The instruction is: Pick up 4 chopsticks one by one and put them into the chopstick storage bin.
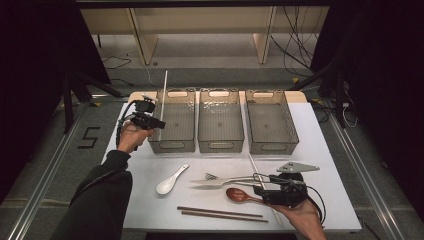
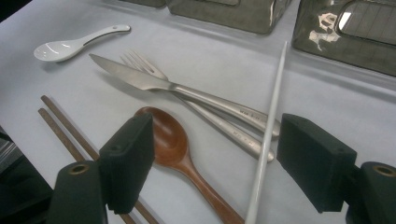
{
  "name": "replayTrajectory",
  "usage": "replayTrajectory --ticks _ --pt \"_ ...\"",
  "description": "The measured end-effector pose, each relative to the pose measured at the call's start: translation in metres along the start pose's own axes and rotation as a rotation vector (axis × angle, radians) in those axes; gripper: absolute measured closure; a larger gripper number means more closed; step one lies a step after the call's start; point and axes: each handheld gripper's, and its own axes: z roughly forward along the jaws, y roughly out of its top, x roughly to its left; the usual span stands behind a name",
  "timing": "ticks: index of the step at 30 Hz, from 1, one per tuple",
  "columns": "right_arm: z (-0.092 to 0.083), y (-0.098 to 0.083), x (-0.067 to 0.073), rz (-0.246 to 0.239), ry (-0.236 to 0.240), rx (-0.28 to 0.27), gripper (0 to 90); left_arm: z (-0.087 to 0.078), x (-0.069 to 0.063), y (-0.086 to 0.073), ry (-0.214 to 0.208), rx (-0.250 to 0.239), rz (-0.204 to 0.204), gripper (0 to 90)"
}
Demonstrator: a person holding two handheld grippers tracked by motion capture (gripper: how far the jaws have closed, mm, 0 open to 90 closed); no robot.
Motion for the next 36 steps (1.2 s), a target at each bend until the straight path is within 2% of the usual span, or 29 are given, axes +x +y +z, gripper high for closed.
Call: replayTrajectory --ticks 4,7,9,12,13,14,17,23,27,33,34,36 --pt "0.000 0.000 -0.001 0.006 0.002 0.000 28.5 0.002 0.003 -0.001 0.010 0.002 -0.018 81.5" --pt "-0.001 0.000 -0.001 0.008 0.003 -0.002 28.5 -0.001 0.003 0.000 -0.004 0.005 -0.027 72.6" --pt "-0.001 0.000 -0.002 0.012 0.004 -0.003 28.6 -0.007 0.001 0.001 0.010 -0.021 -0.030 69.5" --pt "-0.002 -0.001 -0.003 0.012 0.002 -0.004 28.6 -0.017 -0.001 0.002 0.005 -0.034 -0.052 57.1" --pt "-0.002 -0.001 -0.003 0.011 0.000 -0.004 28.6 -0.021 -0.004 0.002 0.003 -0.028 -0.032 53.0" --pt "-0.002 -0.001 -0.003 0.010 -0.001 -0.005 28.6 -0.027 -0.008 0.000 0.003 -0.042 -0.018 49.9" --pt "-0.002 -0.001 -0.003 0.005 -0.015 0.008 31.3 -0.039 -0.015 -0.004 -0.012 -0.078 -0.022 38.8" --pt "-0.003 -0.002 -0.004 0.011 -0.039 0.032 31.5 -0.057 -0.030 -0.020 -0.094 -0.151 -0.046 29.9" --pt "-0.003 -0.003 -0.004 0.015 -0.050 0.052 31.5 -0.069 -0.042 -0.038 -0.142 -0.228 -0.051 27.1" --pt "0.000 -0.006 -0.005 0.010 -0.064 0.092 32.7 -0.078 -0.057 -0.065 -0.182 -0.278 -0.025 23.5" --pt "0.000 -0.006 -0.005 0.018 -0.065 0.098 33.4 -0.078 -0.058 -0.068 -0.184 -0.285 -0.029 23.3" --pt "0.000 -0.006 -0.006 0.017 -0.067 0.106 34.2 -0.078 -0.062 -0.071 -0.174 -0.275 -0.012 22.4"
